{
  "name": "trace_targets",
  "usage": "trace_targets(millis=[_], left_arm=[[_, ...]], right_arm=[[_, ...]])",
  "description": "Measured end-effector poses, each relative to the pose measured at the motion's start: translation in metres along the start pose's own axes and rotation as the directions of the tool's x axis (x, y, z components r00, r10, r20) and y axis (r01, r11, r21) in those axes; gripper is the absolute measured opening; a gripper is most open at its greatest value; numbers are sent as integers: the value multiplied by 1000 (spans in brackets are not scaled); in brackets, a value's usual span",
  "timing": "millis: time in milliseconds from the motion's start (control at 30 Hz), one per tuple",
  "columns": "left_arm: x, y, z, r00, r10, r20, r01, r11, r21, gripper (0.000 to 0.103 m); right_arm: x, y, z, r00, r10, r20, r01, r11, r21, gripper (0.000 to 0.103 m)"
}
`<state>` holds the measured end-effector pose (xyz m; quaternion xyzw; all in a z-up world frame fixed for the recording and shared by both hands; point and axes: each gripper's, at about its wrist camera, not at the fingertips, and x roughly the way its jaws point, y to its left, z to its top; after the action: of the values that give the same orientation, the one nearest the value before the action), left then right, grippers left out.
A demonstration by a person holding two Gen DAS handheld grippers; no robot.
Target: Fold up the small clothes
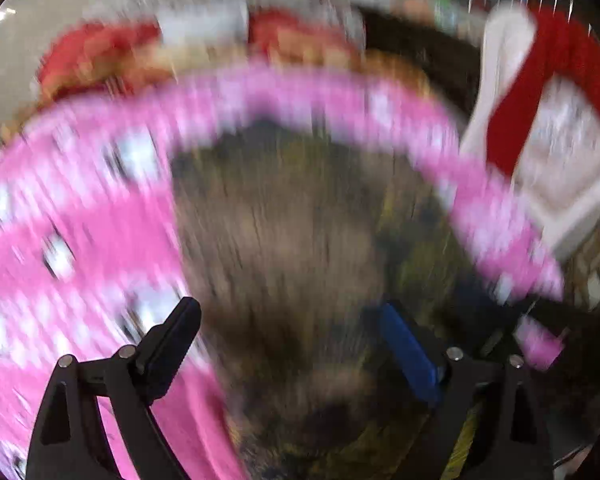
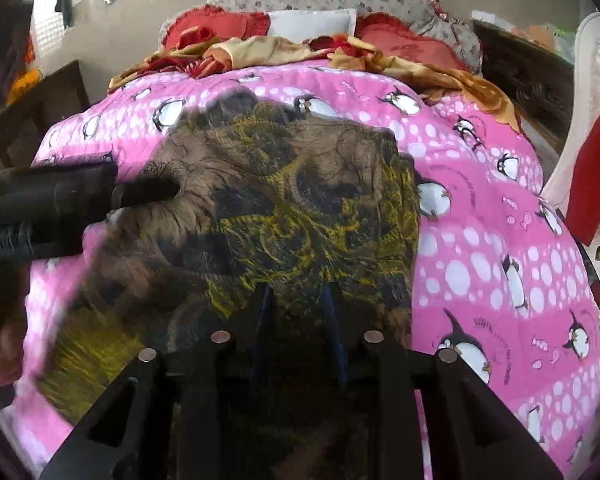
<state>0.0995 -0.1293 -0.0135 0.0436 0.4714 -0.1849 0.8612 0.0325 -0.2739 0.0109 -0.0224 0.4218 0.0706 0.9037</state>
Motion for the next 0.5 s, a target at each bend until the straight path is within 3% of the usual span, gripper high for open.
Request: trace_targets(millis=[100, 200, 300, 367, 400, 500], left_arm=[[-18, 16, -5, 998, -39, 51, 43, 996, -81, 93], [-38, 37, -13, 991, -89, 101, 102, 987, -126, 94], [-28, 48, -22, 992, -120, 46, 126, 982, -142, 97], [-4, 46, -28, 977, -210, -42, 200, 965, -170, 103], [-6, 42, -26, 981, -194, -3, 191, 970, -151, 103], [1, 29, -14, 970, -244, -12, 239, 959, -155, 103]], right_arm=[[-9, -5, 3, 1000, 19, -21, -17, 998, 63, 12], [-39, -5, 2, 999, -2, 33, 0, 998, 64, 13], [-62, -8, -12, 995, -12, 98, 6, 998, 65, 15], [-68, -12, -24, 994, -30, 105, 19, 995, 99, 15], [-69, -12, -31, 993, -32, 111, 19, 993, 117, 15], [-66, -2, -51, 995, -3, 104, -12, 990, 142, 15]])
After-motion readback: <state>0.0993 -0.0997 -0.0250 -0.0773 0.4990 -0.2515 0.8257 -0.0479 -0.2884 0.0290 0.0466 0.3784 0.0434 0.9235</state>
